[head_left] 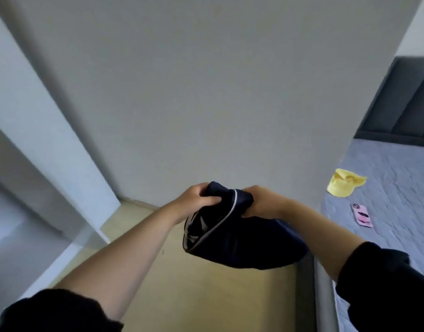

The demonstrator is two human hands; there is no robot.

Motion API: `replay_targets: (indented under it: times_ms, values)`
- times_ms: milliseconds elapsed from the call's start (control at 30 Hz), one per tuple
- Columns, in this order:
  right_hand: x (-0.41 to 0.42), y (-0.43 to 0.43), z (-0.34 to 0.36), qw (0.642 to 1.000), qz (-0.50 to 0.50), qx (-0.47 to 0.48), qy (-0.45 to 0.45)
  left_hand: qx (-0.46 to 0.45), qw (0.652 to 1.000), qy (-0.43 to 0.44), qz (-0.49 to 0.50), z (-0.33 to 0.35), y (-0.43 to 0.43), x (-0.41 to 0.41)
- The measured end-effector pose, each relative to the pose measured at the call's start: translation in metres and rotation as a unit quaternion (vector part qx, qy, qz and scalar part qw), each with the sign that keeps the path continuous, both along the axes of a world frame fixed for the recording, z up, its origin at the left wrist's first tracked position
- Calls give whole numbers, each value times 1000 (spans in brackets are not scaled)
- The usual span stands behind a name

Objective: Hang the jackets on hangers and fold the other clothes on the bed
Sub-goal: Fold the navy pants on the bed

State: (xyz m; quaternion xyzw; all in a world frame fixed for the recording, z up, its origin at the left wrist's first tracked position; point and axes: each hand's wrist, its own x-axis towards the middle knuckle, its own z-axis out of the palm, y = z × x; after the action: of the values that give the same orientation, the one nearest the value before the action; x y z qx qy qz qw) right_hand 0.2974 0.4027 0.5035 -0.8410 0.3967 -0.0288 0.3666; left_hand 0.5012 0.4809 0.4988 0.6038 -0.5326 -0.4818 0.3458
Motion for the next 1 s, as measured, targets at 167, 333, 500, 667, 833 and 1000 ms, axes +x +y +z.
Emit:
replay_targets:
  times_ms: [167, 333, 500, 667, 833, 1000]
  values:
    - [174, 30, 47, 991, 127, -26, -21, -81, 976, -120, 163, 33, 83, 140]
    - [340, 90, 88, 968, 245, -30, -31, -74, 965, -86, 238, 57, 180, 273]
    - [478, 151, 125, 939, 339, -42, -44, -53, 946, -122, 294, 80, 258, 372]
    - [598, 194, 148, 905, 417, -61, -51, -48, 912, -136, 384, 90, 305, 454]
    - [721, 217, 167, 873, 477, -67, -73, -56, 862, -127, 487, 109, 337, 548]
    - [837, 227, 184, 865, 474, -52, -157, -61, 821, -130, 553, 157, 353, 636]
